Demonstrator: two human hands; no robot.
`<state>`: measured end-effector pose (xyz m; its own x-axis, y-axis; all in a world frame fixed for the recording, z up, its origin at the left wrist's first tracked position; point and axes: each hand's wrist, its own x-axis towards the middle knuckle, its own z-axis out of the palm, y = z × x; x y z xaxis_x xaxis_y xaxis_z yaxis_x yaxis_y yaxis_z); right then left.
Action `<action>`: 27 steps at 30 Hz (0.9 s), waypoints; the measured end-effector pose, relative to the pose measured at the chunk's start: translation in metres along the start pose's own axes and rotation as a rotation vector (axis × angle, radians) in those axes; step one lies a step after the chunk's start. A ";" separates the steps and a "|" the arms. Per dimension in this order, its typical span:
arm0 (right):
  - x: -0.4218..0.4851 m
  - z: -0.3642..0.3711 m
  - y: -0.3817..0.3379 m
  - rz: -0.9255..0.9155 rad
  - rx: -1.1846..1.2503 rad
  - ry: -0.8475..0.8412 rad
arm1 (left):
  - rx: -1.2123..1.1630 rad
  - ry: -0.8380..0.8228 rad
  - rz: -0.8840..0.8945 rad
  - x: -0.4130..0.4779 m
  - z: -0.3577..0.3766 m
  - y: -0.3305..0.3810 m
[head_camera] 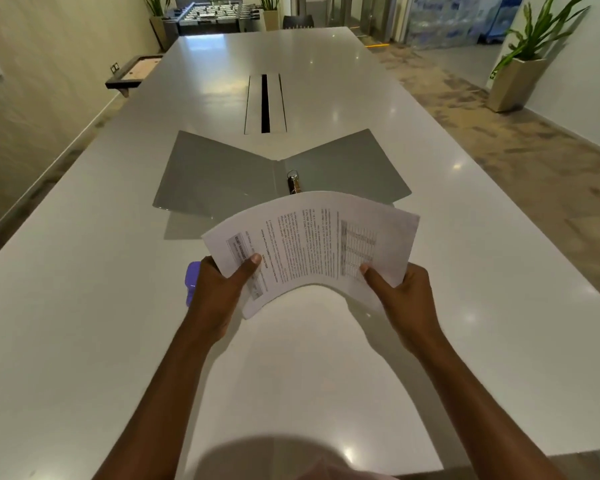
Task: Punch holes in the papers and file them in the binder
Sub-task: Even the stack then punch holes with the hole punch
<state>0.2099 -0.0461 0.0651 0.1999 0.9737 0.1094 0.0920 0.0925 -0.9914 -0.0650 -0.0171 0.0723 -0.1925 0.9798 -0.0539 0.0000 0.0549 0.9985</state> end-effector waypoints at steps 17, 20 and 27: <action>-0.001 0.004 0.019 0.037 -0.034 0.029 | 0.064 0.050 -0.015 -0.006 0.003 -0.023; 0.004 -0.002 0.014 0.056 -0.024 -0.019 | 0.171 0.010 0.003 0.007 -0.008 -0.011; 0.013 -0.011 -0.005 0.030 -0.004 -0.041 | 0.363 -0.213 0.020 0.030 -0.034 0.032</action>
<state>0.2230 -0.0359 0.0718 0.1619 0.9838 0.0769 0.0908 0.0628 -0.9939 -0.1043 0.0070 0.1031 0.0182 0.9971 -0.0735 0.3546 0.0623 0.9329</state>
